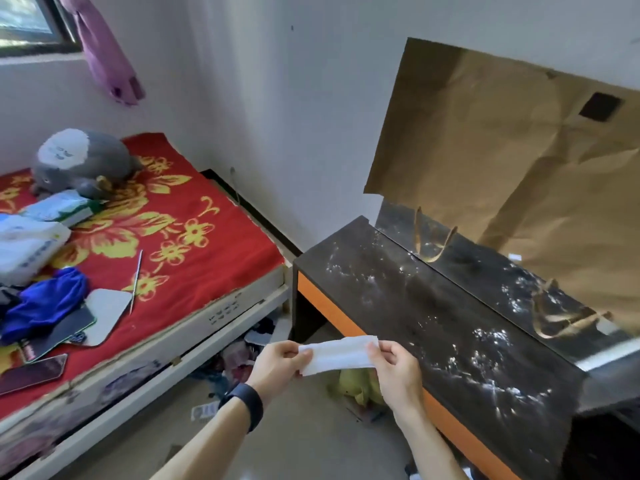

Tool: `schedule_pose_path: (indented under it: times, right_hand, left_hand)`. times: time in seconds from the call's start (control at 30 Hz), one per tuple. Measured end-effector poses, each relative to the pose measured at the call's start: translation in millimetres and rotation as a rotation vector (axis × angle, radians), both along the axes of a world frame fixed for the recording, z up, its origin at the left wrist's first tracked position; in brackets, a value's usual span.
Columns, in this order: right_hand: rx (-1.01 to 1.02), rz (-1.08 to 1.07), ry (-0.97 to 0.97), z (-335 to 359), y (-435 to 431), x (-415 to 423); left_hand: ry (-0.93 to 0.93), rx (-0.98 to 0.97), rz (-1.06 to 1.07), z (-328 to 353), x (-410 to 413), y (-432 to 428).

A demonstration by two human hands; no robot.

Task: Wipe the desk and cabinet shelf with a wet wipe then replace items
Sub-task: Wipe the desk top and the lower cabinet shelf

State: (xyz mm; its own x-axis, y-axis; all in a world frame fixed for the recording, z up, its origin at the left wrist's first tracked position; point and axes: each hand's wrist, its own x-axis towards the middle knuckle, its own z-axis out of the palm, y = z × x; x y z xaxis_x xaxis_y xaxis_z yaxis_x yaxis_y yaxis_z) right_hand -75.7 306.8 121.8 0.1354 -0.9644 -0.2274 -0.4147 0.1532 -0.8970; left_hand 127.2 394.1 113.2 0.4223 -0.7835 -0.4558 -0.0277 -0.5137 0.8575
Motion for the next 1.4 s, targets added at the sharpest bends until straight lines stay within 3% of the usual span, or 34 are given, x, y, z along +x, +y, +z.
schedule_pose_path:
  times: [0.2,0.37,0.57,0.67,0.73,0.83,0.93,1.1,1.3,1.4]
  right_hand:
    - [0.034,0.103,0.152,-37.1,-76.5,54.2]
    - [0.025,0.152,0.24,-51.2,-161.2,112.2]
    - [0.004,0.267,0.343,-58.4,-276.0,202.7]
    - [0.037,0.388,0.401,-72.5,-314.1,236.9]
    - [0.014,0.401,0.534,-90.7,-323.9,252.7]
    - [-0.082,0.439,0.723,-124.9,-304.9,268.0]
    - [-0.164,0.544,0.818,-159.0,-273.1,286.9]
    - [-0.216,0.569,0.912,-197.7,-270.9,294.1]
    - [-0.124,0.309,1.057,-198.2,-281.4,203.9]
    - [-0.17,0.377,1.005,-196.0,-270.7,229.4]
  left_hand:
    - [-0.02,0.106,0.118,-43.6,37.5,-58.7]
    - [0.142,0.193,0.194,-93.4,76.3,-122.6]
    - [0.161,0.251,0.173,-99.0,117.6,-215.5]
    - [0.026,0.333,-0.015,-112.2,143.9,-250.5]
    - [-0.208,0.372,-0.133,-122.6,164.0,-266.8]
    - [-0.579,0.286,-0.395,-136.6,191.4,-279.2]
    - [-0.818,0.182,-0.717,-161.2,217.9,-281.6]
    - [-1.0,0.055,-0.986,-192.9,254.3,-282.4]
    - [-1.077,0.053,-1.024,-193.4,249.6,-284.3]
    - [-1.075,0.064,-1.018,-188.1,248.2,-285.4]
